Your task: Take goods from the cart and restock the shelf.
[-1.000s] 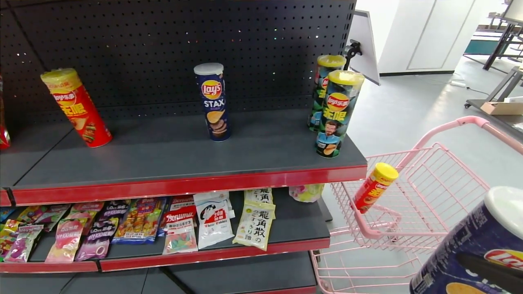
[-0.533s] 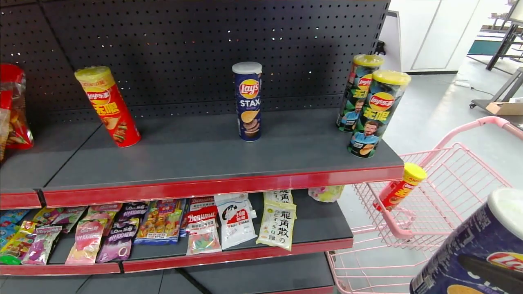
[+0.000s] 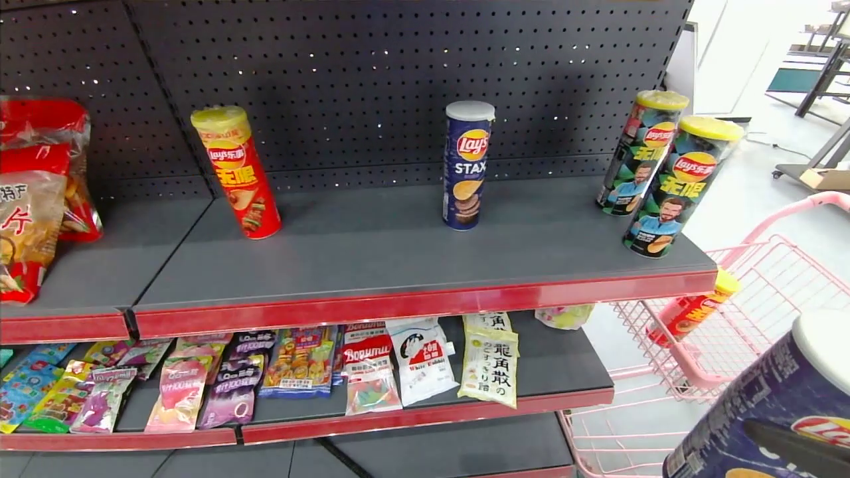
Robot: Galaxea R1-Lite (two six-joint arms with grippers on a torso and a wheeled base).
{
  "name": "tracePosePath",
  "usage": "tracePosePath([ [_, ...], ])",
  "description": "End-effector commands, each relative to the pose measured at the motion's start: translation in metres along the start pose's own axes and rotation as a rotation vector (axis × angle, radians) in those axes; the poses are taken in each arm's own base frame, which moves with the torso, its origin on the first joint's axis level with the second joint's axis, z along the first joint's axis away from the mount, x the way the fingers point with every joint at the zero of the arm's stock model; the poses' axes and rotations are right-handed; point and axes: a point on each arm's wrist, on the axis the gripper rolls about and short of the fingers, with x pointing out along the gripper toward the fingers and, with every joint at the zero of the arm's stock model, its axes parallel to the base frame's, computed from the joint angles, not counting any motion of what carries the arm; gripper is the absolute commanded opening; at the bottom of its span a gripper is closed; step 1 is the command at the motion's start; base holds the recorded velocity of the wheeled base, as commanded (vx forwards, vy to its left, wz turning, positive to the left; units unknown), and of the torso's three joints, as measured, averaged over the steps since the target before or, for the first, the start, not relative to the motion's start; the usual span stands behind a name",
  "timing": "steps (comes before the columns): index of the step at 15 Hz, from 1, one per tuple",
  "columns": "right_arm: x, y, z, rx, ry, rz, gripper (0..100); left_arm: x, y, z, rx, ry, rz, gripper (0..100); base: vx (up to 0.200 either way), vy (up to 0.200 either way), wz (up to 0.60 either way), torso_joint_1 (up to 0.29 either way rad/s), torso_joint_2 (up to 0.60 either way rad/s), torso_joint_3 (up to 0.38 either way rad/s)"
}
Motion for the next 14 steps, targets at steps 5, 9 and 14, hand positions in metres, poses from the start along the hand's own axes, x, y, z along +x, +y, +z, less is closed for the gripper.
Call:
tracePosePath([
  [5, 0.0004, 0.0, -0.0012, 0.002, 0.005, 0.0, 0, 0.0001, 0.0, 0.0001, 0.001, 0.0, 0.0, 100, 0.12, 0.0, 0.0, -0.001, 0.0, 0.0],
  [9, 0.0002, 0.0, -0.0003, 0.0, 0.002, 0.0, 0, 0.0001, 0.0, 0.0001, -0.003, 0.0, 0.0, 100, 0.2, 0.0, 0.0, 0.006, 0.0, 0.004],
  [14, 0.0003, 0.0, -0.0007, 0.001, 0.003, 0.0, 0, 0.0001, 0.0, 0.0001, -0.003, 0.0, 0.0, 100, 0.0, 0.0, 0.0, 0.0, 0.0, 0.0],
])
